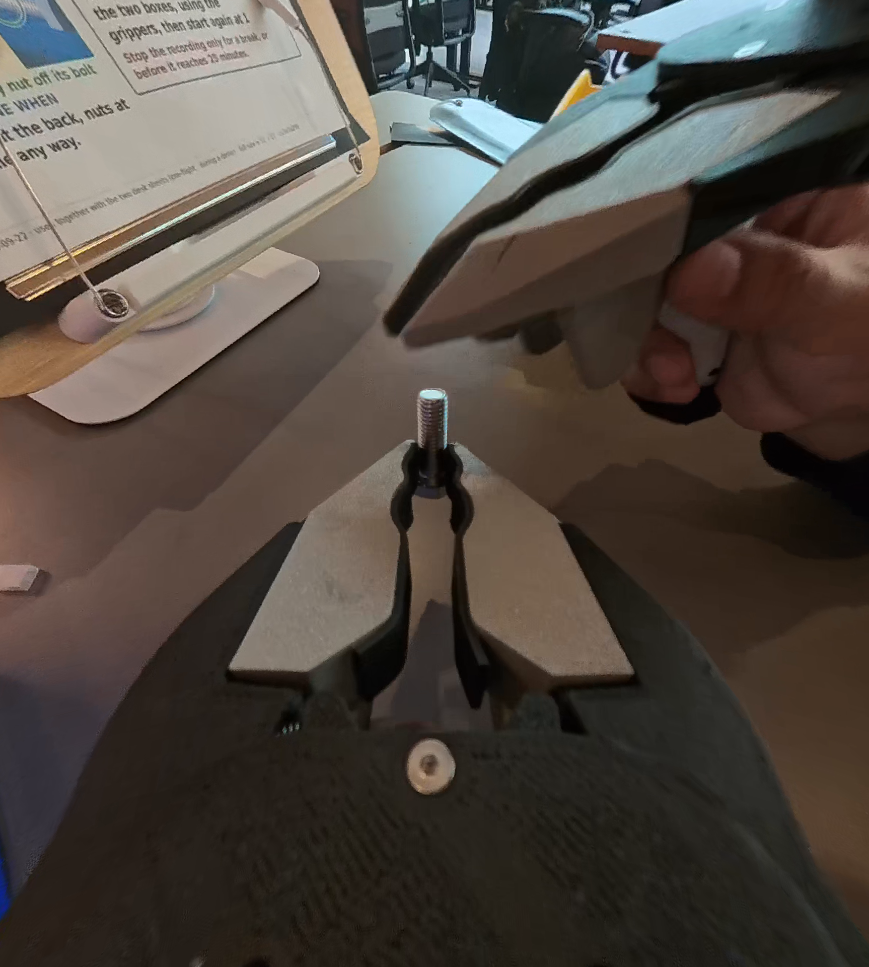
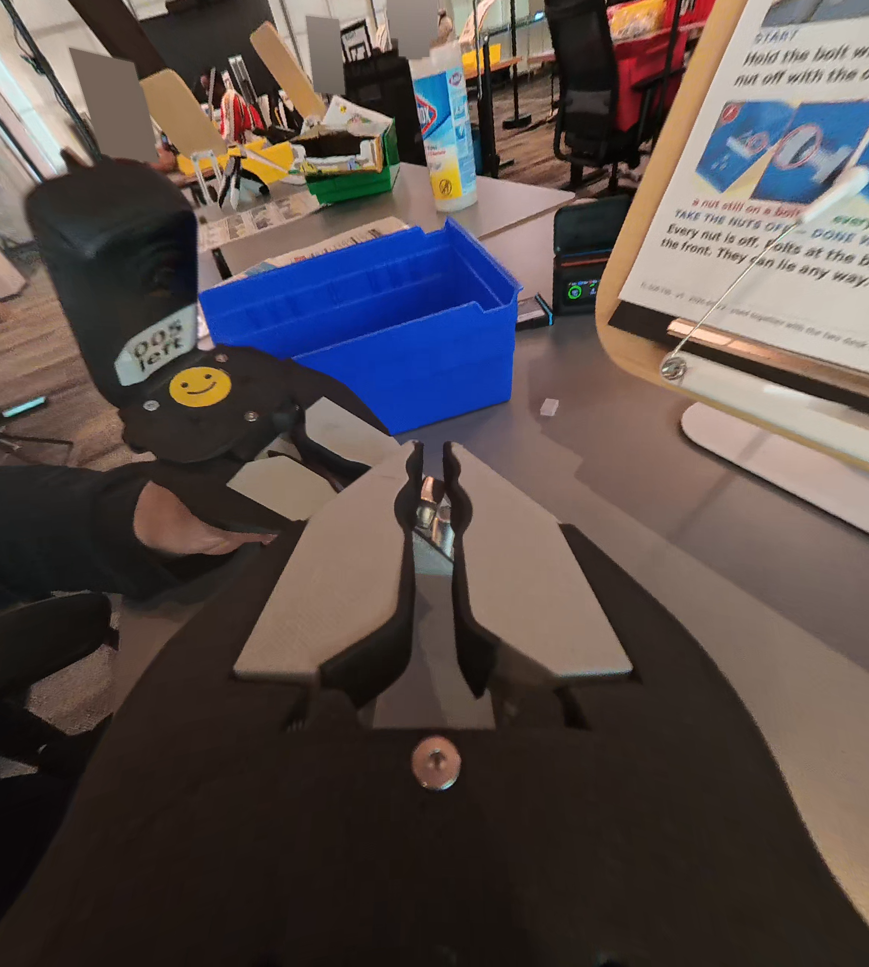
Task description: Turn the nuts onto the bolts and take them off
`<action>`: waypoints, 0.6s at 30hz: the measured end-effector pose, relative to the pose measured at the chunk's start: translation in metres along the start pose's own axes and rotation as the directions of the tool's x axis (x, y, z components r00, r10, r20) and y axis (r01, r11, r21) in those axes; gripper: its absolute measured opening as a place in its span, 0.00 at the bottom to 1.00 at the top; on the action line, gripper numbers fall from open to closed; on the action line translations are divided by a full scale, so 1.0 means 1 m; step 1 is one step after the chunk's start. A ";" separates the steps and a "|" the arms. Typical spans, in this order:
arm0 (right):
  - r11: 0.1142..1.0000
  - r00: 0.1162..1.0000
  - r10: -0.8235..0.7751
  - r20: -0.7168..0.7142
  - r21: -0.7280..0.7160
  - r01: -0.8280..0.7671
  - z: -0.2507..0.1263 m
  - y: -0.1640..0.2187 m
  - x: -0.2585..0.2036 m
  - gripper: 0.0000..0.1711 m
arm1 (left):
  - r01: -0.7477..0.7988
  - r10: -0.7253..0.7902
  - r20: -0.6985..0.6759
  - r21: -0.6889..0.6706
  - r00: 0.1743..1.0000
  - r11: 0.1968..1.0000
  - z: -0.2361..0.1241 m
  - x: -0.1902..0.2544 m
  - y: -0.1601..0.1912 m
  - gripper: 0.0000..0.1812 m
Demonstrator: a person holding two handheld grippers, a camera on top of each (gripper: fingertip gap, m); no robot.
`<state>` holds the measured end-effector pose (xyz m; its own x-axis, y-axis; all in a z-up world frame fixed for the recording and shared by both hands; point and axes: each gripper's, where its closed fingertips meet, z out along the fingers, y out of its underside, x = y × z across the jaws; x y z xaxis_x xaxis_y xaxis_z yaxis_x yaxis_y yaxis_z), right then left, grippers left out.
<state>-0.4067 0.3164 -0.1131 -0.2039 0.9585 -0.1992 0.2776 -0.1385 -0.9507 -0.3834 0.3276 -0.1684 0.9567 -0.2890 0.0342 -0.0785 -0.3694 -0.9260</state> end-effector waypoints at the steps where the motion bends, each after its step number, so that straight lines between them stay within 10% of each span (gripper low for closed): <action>1: 1.000 1.000 0.003 -0.002 0.015 -0.003 -0.005 -0.004 0.001 0.03 | -0.004 0.004 0.007 -0.008 1.000 1.000 0.001 -0.002 0.002 0.04; 7: 1.000 0.997 -0.022 -0.076 0.007 0.023 -0.067 -0.017 0.005 0.03 | -0.018 0.018 -0.005 -0.010 1.000 1.000 0.000 -0.001 0.002 0.04; 12: 0.999 0.918 -0.049 -0.393 -0.015 0.047 -0.214 -0.036 0.043 0.02 | -0.044 0.044 -0.051 0.000 0.998 0.999 0.001 0.011 0.000 0.04; 18: 0.980 0.745 0.106 -0.658 -0.055 -0.189 -0.352 0.042 0.097 0.02 | -0.110 0.110 -0.150 0.009 0.983 0.994 0.010 0.035 0.005 0.04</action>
<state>-0.0841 0.4912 -0.0881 0.4957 0.8635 -0.0930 0.3626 -0.3031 -0.8813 -0.3472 0.3240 -0.1755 0.8894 -0.4570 -0.0124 -0.1813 -0.3276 -0.9273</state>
